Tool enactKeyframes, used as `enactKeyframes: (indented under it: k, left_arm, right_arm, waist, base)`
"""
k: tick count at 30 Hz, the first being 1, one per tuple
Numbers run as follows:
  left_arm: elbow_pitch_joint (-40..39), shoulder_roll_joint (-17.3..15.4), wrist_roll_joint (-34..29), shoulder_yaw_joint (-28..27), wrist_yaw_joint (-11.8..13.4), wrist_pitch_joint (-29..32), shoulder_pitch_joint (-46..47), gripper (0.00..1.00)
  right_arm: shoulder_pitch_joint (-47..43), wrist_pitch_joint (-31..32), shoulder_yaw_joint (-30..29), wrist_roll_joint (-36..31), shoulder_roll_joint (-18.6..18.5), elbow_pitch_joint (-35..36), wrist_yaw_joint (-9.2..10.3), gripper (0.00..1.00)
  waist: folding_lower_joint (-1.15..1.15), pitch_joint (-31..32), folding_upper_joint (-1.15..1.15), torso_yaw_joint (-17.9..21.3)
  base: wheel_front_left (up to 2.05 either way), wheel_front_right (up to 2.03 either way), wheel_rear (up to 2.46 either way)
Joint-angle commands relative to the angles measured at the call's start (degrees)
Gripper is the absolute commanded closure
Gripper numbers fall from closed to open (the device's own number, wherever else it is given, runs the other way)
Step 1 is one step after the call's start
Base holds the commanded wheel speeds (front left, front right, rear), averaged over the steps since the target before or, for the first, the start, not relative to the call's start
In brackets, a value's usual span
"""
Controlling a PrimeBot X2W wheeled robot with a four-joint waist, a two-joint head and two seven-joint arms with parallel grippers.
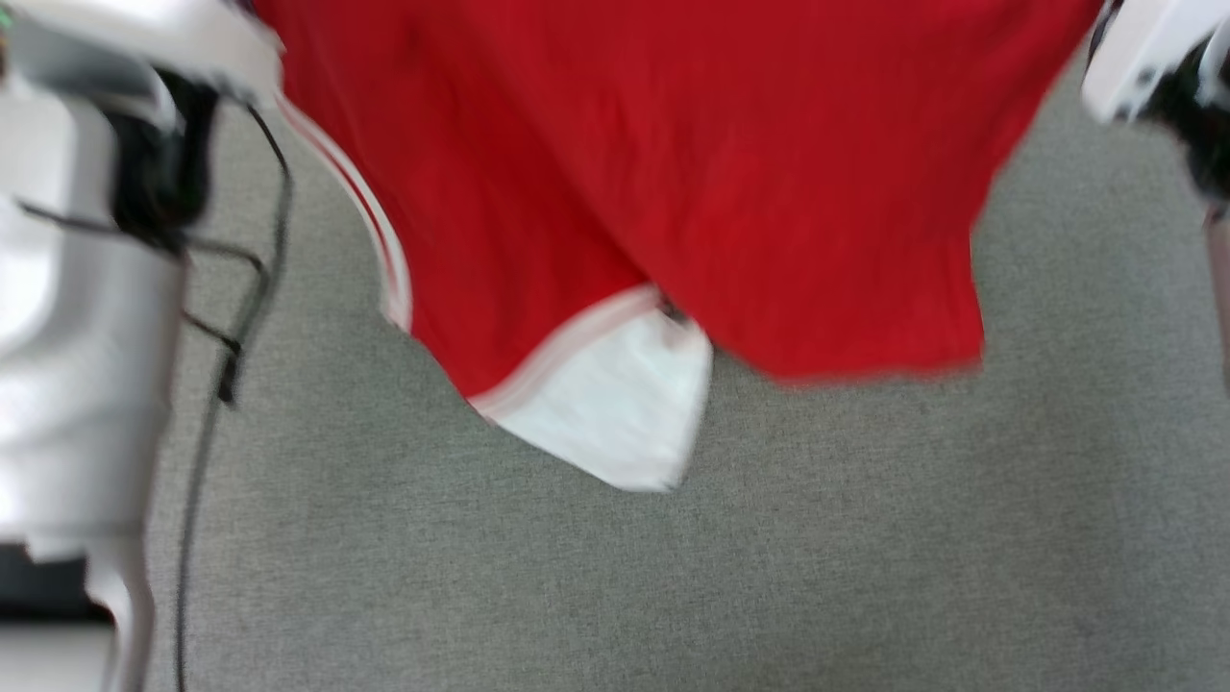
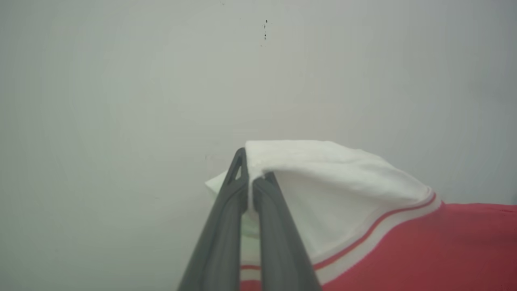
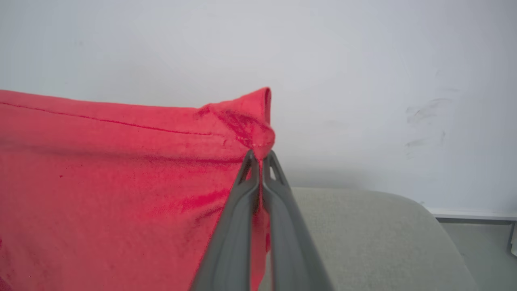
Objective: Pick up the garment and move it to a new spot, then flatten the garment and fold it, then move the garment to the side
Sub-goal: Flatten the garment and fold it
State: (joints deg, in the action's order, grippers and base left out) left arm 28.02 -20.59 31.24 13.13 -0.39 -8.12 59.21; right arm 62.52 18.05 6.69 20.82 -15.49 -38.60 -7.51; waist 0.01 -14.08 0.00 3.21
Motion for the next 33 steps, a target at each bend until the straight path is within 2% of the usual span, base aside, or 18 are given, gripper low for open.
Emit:
enactKeyframes:
  k: [1,8,19,26,33]
  left_arm:
    - [1.5,-0.5,-0.4,-0.1,-0.3,-0.7,3.4,1.0]
    - [8.4,-3.2,-3.2,-0.1,-1.7,-2.3,20.6,1.0]
    - [10.7,-7.6,-5.6,0.4,-2.9,0.0,40.8,1.0]
    - [14.3,-7.3,-4.4,0.3,-3.9,-1.1,42.1,1.0]
    - [19.3,-6.4,-2.1,0.1,-5.2,-3.0,37.9,1.0]
  right_arm:
    - [2.6,-1.5,-0.8,-1.1,0.0,-0.4,0.04,1.0]
    - [15.7,-8.3,-4.2,-5.4,1.0,-1.4,0.05,1.0]
    - [34.2,-10.7,-5.0,-8.5,0.3,-2.3,0.07,1.0]
    - [36.5,-11.7,-2.8,-7.6,0.9,-4.7,0.06,1.0]
    - [33.6,-12.6,0.8,-5.2,0.5,-7.9,0.06,1.0]
  waist:
    - [-0.01,-1.3,0.0,0.1]
    - [-0.01,-7.5,0.0,0.4]
    - [-0.01,-22.3,0.0,1.3]
    - [-0.01,-27.6,0.0,0.7]
    - [-0.01,-28.4,0.0,-0.3]
  base:
    - [0.0,0.0,0.0]
    - [0.0,0.0,0.0]
    - [0.0,0.0,0.0]
    - [0.0,0.0,0.0]
    - [0.0,0.0,0.0]
